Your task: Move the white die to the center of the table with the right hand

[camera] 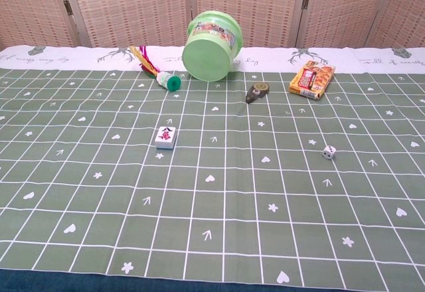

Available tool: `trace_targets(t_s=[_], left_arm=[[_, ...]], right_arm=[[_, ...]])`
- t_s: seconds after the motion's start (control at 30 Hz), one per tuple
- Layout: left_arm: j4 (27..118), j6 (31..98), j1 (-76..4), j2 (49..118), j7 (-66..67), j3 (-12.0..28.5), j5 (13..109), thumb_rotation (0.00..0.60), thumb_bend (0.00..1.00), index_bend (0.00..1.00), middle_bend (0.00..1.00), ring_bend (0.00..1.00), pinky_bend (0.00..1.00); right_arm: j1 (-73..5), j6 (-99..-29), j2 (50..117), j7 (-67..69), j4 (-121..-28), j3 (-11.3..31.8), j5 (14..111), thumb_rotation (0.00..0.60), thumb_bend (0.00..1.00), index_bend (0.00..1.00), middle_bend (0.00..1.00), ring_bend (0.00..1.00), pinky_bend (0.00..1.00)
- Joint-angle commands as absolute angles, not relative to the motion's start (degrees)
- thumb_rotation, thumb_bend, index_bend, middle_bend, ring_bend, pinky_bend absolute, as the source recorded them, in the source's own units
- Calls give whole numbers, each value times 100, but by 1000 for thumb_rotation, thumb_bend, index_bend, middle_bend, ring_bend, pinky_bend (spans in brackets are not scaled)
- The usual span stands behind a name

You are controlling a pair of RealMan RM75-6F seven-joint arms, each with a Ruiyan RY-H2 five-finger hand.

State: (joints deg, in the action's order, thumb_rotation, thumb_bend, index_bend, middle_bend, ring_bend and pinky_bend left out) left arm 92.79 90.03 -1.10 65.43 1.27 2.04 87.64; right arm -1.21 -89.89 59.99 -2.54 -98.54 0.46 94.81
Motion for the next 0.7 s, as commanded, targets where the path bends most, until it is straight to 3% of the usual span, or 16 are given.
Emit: trace_targets(t_s=[0.03,0.43,0.7], left_arm=[[9278,9002,-115,6546,129,212,8757,600,386,233,17,25,92],[9299,8997,-115,6537,147,208,8755,600,386,232,17,25,92],[9357,8992,-126,6522,196,193,8794,600,386,232,17,25,92]], right_arm=[[-121,-9001,6000,-247,-9854,49,9493,600,301,39,285,262,416],[-188,-8986,5981,-284,-9870,86,9575,600,302,55,294,264,416],[-821,-8118,6088,-474,-10089,317,9429,600,301,92,400,414,434]])
